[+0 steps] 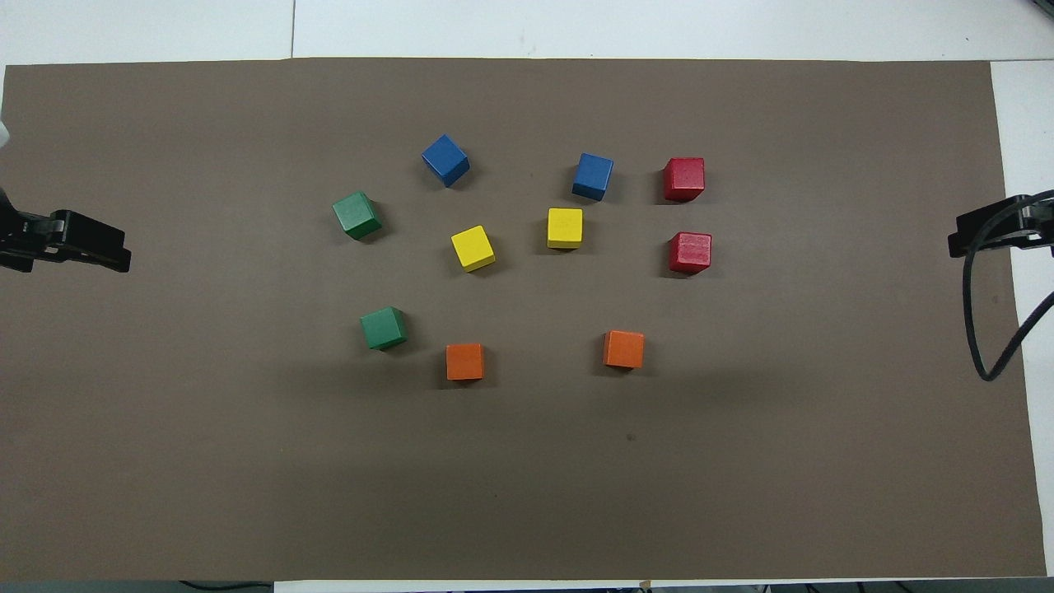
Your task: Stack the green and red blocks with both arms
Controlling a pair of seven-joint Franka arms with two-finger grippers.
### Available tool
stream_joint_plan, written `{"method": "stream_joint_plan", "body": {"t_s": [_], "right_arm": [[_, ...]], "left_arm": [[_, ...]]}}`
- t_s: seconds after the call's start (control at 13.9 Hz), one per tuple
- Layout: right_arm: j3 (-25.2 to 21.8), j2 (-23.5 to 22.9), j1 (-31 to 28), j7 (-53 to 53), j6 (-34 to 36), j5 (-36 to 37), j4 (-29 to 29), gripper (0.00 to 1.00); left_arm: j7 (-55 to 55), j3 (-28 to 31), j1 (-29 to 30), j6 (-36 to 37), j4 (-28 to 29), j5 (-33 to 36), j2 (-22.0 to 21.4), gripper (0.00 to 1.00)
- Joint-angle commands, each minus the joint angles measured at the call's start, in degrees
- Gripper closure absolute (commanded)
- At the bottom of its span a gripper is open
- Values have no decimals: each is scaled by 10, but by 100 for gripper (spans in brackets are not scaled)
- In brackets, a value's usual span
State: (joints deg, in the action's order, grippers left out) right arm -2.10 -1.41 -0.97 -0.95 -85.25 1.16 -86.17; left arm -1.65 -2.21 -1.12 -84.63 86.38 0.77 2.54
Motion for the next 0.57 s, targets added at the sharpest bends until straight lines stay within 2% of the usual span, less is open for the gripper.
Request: {"method": "stream_joint_plan", "body": {"t_s": [0.0,0.5], "right_arm": [[3,11,-8,-9,7,1,-10,0],[3,11,-8,-9,7,1,-9,0]], "left_arm": [[-9,-1,2,4,-17,-6,11,0],[-5,-2,-2,-3,-21,0,18,0]]}}
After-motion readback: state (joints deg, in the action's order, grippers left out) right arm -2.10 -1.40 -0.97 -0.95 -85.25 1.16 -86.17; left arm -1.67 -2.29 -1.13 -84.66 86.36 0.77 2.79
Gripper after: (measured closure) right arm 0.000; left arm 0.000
